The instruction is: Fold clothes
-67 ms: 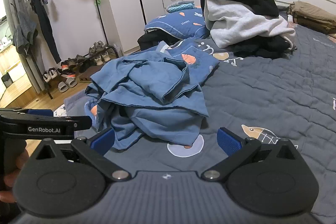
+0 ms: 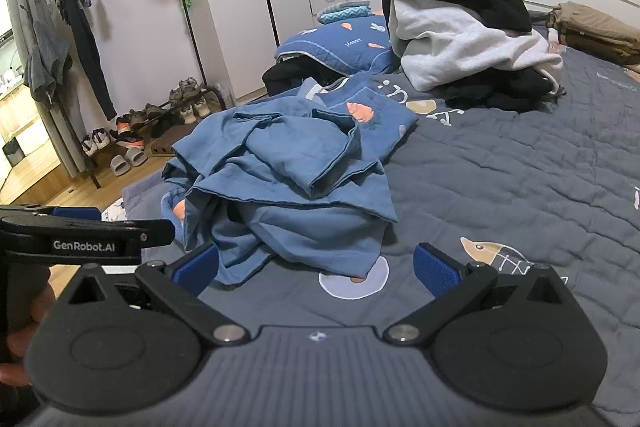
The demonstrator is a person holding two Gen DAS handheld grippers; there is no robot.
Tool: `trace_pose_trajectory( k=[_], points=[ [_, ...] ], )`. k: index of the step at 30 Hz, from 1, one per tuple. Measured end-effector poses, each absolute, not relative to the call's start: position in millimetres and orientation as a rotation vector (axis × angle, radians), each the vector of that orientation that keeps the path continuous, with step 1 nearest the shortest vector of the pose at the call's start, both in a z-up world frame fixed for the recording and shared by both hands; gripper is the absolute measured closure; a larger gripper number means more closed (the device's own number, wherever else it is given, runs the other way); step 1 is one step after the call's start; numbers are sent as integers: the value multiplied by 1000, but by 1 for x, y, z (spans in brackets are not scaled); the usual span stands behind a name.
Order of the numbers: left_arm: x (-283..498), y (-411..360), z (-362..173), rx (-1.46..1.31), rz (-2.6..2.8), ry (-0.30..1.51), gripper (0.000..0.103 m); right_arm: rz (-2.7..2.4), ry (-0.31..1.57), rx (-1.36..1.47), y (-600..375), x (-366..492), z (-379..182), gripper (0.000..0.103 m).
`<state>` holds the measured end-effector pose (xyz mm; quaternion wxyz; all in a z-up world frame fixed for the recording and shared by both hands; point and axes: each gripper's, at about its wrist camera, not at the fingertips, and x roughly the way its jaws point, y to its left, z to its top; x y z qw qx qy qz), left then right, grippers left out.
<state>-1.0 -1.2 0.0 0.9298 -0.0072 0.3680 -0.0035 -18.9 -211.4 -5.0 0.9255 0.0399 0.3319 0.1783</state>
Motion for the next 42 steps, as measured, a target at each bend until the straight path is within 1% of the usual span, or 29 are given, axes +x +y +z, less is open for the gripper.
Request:
trace_pose_trajectory(
  k=[11, 42],
  points=[
    [-4, -7, -1, 44, -14, 736, 0, 367, 680, 84, -212, -19, -5, 0],
    [-5, -6, 0, 54, 2, 730, 0, 366, 684, 84, -211, -18, -5, 0]
  ],
)
